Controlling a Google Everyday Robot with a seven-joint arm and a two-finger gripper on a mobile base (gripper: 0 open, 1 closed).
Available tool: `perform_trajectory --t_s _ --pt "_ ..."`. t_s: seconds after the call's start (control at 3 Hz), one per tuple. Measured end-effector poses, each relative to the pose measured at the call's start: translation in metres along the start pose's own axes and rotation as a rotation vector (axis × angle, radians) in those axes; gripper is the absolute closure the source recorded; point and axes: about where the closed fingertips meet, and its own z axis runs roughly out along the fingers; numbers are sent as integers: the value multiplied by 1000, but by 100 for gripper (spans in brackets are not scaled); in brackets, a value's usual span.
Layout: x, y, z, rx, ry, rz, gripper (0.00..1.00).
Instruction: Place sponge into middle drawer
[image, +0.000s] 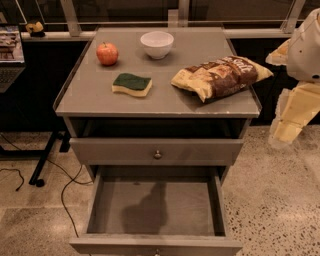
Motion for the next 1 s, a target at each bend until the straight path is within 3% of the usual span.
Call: perform_trajectory --t_s 0.67,1.0 --pt "-5 -2 0 16 -17 9 0" --pt "-21 -7 15 11 -66 35 0"
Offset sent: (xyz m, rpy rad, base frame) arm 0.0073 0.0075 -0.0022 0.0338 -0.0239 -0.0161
